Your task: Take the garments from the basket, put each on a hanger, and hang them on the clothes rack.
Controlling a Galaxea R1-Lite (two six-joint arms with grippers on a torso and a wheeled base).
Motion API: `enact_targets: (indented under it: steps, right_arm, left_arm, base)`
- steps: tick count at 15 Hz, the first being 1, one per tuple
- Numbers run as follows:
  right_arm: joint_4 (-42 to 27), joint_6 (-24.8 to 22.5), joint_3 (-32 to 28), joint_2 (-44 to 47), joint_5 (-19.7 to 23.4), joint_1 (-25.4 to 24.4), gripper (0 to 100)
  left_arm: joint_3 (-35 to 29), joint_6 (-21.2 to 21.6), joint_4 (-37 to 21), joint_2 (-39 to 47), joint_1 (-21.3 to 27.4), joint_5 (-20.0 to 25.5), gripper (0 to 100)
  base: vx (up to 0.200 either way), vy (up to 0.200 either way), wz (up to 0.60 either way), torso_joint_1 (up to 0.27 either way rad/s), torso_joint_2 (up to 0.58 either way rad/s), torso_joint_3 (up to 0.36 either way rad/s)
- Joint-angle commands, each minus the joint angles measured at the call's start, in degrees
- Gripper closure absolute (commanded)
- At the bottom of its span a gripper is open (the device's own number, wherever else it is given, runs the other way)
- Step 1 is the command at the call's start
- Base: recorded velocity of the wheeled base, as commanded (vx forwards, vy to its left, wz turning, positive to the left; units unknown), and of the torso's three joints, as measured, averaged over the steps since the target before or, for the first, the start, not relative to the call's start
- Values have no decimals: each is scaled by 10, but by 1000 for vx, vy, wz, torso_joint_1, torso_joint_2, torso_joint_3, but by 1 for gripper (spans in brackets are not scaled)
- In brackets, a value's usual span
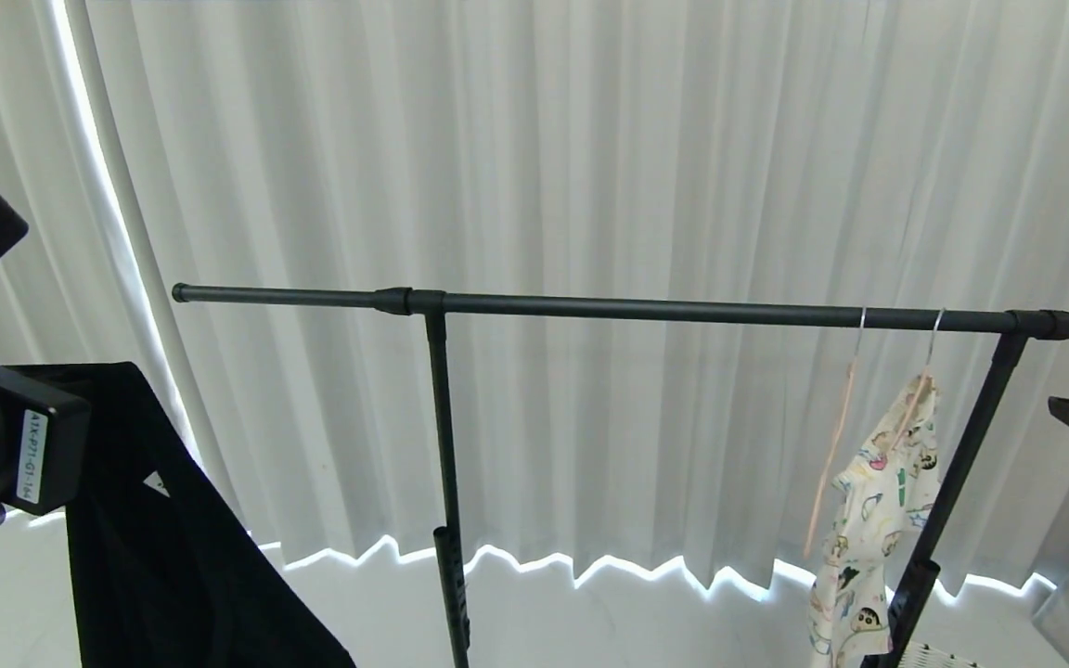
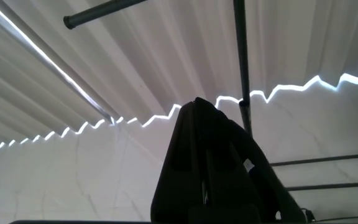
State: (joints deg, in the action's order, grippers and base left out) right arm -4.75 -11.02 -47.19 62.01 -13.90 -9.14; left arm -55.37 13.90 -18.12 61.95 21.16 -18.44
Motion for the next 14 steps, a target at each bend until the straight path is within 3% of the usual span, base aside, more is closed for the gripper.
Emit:
enact_targets:
  steps: [1, 3, 5, 8, 10, 14]
  right_arm:
    - [0, 1, 0, 7, 0, 0, 0]
    - [-1, 8, 0, 7, 0, 0, 0]
    - [-1, 19, 9, 14, 1, -4, 0]
    - [4, 99, -6, 58, 0, -38, 0]
    - [13, 153, -30, 105, -8, -87, 0]
    - [13, 266, -81, 225, -100, -159, 0]
  left_arm:
    - [0, 0, 0, 1, 0, 0, 100]
    - [2, -1, 0, 1, 0, 0, 100]
    - [9, -1, 0, -2, 0, 1, 100]
    - [15, 0, 1, -3, 0, 0, 100]
    - [13, 9, 1, -10, -1, -2, 100]
    - [11, 32, 1, -19, -1, -1, 100]
  base:
    - [200, 0, 0, 7, -2, 7]
    - [200, 0, 0, 5, 5, 5]
    - [0, 0, 0, 0, 0, 0]
    - [0, 0, 0, 0, 0, 0]
    - [0, 0, 0, 0, 0, 0]
    - [0, 0, 0, 0, 0, 0]
